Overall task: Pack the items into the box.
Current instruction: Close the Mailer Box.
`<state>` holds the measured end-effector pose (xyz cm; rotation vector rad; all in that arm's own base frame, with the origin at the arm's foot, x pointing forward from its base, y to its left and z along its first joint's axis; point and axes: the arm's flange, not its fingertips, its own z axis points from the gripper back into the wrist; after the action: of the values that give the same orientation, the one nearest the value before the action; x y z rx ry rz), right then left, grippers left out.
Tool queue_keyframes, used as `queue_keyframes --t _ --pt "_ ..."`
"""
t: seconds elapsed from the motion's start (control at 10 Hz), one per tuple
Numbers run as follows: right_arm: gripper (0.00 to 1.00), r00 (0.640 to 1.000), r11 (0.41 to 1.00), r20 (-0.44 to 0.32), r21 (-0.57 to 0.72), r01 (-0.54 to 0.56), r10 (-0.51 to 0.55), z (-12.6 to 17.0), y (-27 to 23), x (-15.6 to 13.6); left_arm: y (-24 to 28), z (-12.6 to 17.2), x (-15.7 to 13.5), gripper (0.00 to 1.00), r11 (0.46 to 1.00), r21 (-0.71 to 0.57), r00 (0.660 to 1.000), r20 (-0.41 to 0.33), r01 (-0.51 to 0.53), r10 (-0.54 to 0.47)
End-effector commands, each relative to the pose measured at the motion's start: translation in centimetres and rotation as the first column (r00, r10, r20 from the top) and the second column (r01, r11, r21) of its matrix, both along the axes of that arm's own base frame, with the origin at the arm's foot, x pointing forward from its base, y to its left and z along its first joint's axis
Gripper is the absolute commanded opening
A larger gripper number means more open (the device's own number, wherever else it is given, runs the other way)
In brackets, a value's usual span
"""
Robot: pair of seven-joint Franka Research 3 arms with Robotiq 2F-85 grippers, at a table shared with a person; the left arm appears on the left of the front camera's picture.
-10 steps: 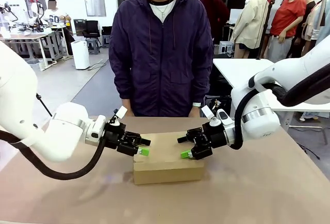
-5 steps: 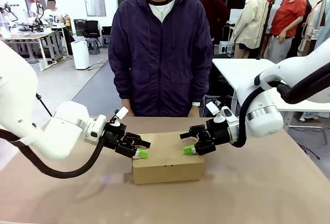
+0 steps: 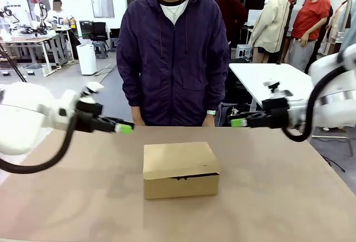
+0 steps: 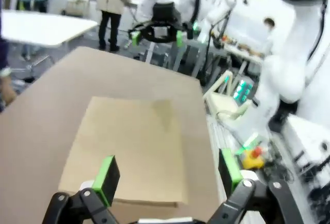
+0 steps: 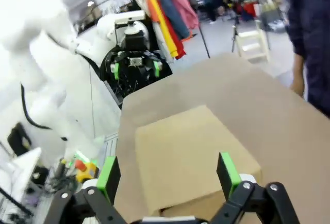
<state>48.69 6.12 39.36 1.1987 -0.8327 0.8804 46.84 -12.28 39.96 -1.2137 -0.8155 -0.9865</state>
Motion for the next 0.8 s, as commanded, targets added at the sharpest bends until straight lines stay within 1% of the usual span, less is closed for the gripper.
queue_keyframes --t 0.0,0.1,0.2,0.3,0.4,0.5,0.6,0.7 --pt "1.0 0.974 1.0 -0.227 -0.026 0.007 -0.013 2.7 -4.0 -2.6 4.7 3.8 -1.9 1.0 0.982 -0.078 0.962 -0.226 -0.173 0.152" --pt "1.0 0.95 0.999 -0.311 0.04 0.0 0.012 3.6 -6.6 -3.9 7.0 5.1 -2.6 1.0 0.959 -0.084 0.893 -0.393 -0.271 0.218" --pt "1.0 0.923 0.996 -0.384 0.077 0.036 -0.003 3.9 -9.3 -5.4 9.4 5.6 -3.4 1.0 0.959 -0.053 0.851 -0.477 -0.279 0.221" --pt "1.0 0.899 0.983 -0.438 0.175 0.054 0.029 3.9 -12.3 -6.9 12.4 5.6 -4.0 1.0 0.955 -0.017 0.797 -0.556 -0.296 0.237" --pt "1.0 0.874 0.96 -0.487 0.247 0.129 0.008 2.9 -15.8 -8.3 15.8 5.3 -4.8 1.0 0.946 0.002 0.744 -0.618 -0.323 0.255" --pt "1.0 0.837 0.943 -0.547 0.272 0.192 -0.012 1.5 -18.3 -9.3 18.2 5.0 -5.8 1.0 0.944 0.015 0.713 -0.652 -0.329 0.259" --pt "1.0 0.801 0.935 -0.596 0.253 0.249 -0.052 0.3 -19.9 -9.9 19.8 5.0 -6.4 1.0 0.934 0.028 0.689 -0.667 -0.355 0.282" --pt "1.0 0.788 0.933 -0.61 0.231 0.275 -0.081 -0.2 -20.7 -10.1 20.9 4.7 -6.3 1.0 0.923 0.029 0.681 -0.666 -0.383 0.303"
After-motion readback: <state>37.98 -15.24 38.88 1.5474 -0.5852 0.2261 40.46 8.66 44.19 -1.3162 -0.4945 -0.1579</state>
